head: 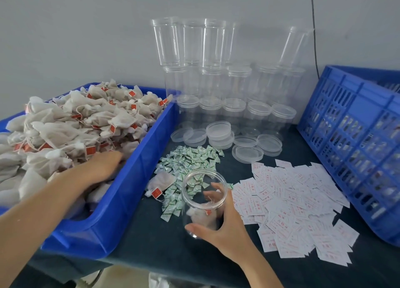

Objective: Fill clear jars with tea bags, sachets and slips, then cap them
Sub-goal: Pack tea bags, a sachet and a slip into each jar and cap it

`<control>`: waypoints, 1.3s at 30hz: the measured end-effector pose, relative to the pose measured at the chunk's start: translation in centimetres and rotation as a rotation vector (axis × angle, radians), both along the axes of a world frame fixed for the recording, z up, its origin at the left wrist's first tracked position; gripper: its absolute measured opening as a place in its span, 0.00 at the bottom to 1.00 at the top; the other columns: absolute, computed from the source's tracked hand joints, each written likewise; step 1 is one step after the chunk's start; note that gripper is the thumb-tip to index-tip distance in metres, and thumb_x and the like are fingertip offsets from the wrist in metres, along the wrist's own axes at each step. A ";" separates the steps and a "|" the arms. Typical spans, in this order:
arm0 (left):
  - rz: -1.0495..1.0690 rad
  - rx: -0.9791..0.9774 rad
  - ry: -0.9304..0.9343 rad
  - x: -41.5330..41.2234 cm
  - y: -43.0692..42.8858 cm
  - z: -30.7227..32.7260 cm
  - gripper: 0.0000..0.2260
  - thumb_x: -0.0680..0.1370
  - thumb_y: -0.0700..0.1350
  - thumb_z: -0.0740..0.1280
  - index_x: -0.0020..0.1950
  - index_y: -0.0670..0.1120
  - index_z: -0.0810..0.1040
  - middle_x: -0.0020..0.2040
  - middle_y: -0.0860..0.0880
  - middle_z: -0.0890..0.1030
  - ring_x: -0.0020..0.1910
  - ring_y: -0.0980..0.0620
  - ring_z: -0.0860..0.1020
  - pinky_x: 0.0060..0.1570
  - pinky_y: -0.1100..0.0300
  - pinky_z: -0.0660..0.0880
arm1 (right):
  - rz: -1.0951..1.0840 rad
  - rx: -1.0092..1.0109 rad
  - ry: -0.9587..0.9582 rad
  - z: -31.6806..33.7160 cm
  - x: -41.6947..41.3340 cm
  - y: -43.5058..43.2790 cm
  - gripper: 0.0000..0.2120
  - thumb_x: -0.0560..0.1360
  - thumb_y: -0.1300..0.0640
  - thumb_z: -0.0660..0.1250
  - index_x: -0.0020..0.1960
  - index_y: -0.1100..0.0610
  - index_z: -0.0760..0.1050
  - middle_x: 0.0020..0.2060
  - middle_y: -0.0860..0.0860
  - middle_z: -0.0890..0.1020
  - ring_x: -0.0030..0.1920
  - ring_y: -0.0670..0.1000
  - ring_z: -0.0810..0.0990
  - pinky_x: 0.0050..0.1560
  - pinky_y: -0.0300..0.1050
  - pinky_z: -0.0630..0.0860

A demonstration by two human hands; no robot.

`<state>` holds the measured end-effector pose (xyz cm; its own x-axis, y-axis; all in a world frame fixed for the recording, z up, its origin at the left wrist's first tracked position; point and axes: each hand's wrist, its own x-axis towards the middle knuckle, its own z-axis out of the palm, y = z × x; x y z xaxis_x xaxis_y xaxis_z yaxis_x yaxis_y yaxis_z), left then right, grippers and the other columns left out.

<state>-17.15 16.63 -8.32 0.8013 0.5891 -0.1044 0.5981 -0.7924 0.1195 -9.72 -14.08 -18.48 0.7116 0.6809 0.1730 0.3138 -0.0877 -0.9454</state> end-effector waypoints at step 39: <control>-0.119 -0.487 -1.187 -0.8 -8.3 8.9 0.13 0.81 0.41 0.62 0.39 0.55 0.75 0.35 0.57 0.79 0.35 0.63 0.76 0.37 0.64 0.72 | -0.004 0.016 0.004 0.2 -0.1 0.0 0.45 0.58 0.33 0.81 0.68 0.30 0.59 0.62 0.32 0.74 0.66 0.41 0.75 0.62 0.34 0.73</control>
